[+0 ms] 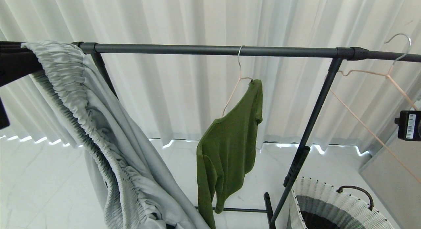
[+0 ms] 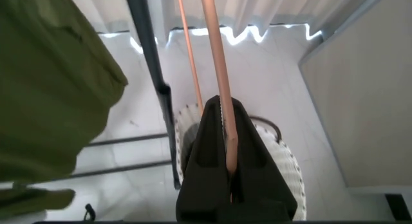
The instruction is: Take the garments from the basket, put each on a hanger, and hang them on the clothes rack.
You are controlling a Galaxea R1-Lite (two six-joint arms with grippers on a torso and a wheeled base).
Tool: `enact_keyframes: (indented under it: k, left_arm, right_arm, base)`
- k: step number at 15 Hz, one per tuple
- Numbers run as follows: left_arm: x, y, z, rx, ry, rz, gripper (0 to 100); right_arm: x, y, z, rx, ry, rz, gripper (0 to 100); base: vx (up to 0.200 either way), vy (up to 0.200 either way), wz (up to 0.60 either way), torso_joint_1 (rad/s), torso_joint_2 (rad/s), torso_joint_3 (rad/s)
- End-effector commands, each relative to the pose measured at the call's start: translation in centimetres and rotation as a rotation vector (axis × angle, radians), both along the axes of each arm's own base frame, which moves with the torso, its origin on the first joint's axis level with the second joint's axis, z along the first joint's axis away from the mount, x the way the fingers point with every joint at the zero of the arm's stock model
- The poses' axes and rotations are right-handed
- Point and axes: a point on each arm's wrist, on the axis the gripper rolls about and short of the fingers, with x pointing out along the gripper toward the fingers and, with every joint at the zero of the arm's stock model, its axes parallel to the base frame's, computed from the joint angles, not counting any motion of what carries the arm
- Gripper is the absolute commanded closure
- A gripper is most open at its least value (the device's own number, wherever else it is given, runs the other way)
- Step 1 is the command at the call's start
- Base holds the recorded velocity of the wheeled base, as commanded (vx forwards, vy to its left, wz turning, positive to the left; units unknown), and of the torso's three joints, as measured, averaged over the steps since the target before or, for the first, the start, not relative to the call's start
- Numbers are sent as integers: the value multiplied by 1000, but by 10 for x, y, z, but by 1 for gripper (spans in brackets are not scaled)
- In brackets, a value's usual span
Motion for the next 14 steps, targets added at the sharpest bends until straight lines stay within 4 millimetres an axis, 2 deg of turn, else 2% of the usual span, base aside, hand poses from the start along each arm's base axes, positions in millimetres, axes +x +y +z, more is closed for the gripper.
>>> enact_keyframes:
  k: [1,6,14]
  left_arm:
    - [0,0,0,1,0,0,100]
    - [0,0,-1,3,4,0,100]
    - [5,-1,-4,15,14,23,100]
  right_arm:
    - [-6,-2,1,1,-13,3,100]
    - [-5,-1,1,-2,-10,6,100]
    - [-13,0,3,7,-25,36,100]
  base:
    - [-200,0,0,-2,2,7]
    - [-200,0,0,0,4,2]
    - [0,0,0,0,0,0]
